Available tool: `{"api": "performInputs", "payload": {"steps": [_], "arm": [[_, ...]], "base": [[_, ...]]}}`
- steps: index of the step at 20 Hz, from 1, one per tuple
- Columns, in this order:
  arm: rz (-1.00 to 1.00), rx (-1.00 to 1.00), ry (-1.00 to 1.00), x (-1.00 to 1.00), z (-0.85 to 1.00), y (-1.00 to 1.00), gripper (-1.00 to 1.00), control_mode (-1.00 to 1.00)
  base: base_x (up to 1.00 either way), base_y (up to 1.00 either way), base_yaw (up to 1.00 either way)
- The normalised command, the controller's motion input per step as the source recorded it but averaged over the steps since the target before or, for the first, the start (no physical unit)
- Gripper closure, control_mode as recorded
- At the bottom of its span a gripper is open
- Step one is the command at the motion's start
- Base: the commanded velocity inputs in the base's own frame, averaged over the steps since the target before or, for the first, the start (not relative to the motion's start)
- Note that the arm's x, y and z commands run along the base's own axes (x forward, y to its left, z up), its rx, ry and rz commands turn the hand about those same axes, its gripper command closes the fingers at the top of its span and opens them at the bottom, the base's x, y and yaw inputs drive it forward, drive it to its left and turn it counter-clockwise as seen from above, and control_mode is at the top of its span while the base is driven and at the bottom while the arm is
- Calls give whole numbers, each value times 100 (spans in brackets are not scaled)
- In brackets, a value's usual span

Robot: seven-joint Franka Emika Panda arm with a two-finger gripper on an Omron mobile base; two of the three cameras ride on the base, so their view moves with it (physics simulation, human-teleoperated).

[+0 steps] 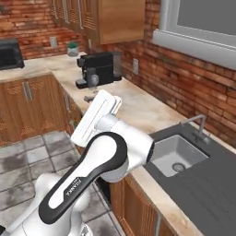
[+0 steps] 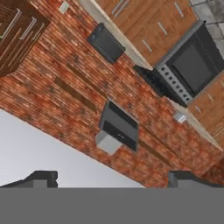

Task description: Retrieve the wine glasses from the counter and place one next to each plate.

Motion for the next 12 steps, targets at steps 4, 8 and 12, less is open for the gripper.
{"api": "performInputs", "payload": {"steps": [4,8,12], "arm": [[0,0,0,0,0,0,-100,100],[0,0,0,0,0,0,-100,100],[0,0,0,0,0,0,-100,100]], "base": [[14,32,-96],[41,64,-82],[9,100,-46]]}}
